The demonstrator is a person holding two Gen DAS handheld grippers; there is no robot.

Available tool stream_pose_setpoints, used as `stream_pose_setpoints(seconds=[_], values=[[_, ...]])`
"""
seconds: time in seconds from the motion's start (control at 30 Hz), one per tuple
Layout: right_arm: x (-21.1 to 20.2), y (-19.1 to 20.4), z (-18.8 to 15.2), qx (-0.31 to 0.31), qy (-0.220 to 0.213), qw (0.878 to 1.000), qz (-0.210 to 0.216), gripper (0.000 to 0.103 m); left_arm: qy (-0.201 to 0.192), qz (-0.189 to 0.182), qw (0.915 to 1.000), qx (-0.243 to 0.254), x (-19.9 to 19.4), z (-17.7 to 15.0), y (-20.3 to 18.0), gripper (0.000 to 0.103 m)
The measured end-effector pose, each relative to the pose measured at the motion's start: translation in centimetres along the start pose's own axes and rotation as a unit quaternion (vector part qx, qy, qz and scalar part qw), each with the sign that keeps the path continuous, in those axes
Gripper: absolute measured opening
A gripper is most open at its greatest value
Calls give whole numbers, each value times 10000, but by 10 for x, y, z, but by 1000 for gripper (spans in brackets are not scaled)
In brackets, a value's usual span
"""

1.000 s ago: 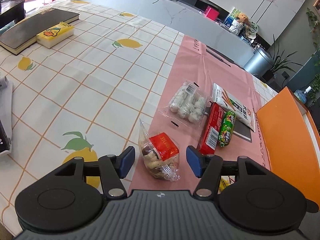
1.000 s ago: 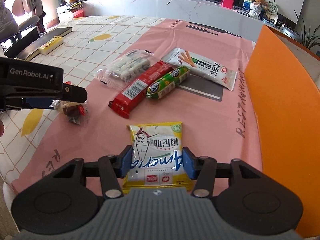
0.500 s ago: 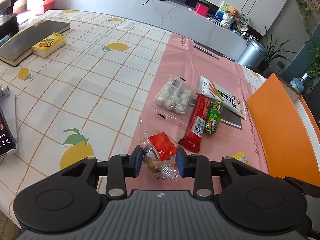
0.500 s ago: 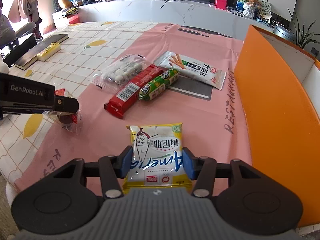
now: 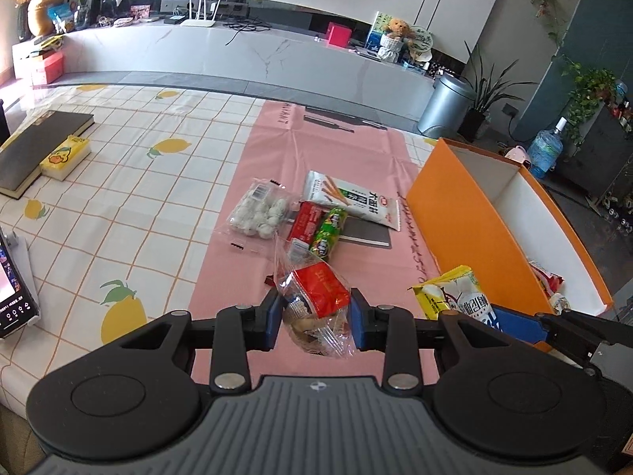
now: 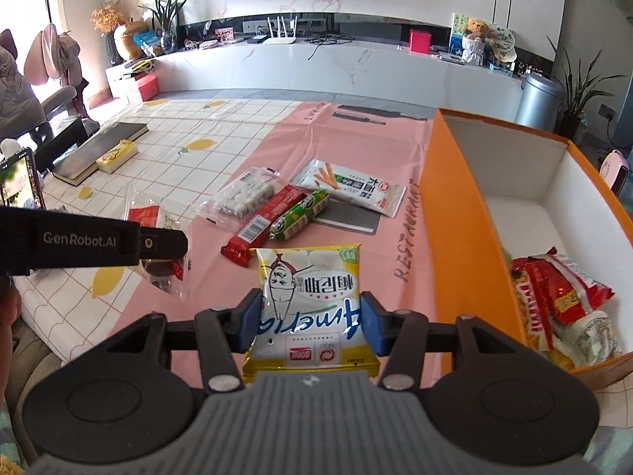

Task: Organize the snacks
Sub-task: 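Carry both packets over the orange box and open both tools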

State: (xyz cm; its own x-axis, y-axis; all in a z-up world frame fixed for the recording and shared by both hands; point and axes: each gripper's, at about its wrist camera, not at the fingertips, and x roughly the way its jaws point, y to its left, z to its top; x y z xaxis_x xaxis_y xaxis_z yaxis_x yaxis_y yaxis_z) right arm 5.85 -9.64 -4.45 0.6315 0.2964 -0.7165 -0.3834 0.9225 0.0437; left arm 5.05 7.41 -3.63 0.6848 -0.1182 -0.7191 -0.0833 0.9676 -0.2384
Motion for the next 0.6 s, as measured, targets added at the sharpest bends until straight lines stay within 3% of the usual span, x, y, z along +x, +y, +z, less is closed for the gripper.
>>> stream_pose_setpoints(seconds=[0.6], values=[[-99,-74,0,445,-885,9936,-550,50,-382,-446,9921,1109,-27,8,-110,38]])
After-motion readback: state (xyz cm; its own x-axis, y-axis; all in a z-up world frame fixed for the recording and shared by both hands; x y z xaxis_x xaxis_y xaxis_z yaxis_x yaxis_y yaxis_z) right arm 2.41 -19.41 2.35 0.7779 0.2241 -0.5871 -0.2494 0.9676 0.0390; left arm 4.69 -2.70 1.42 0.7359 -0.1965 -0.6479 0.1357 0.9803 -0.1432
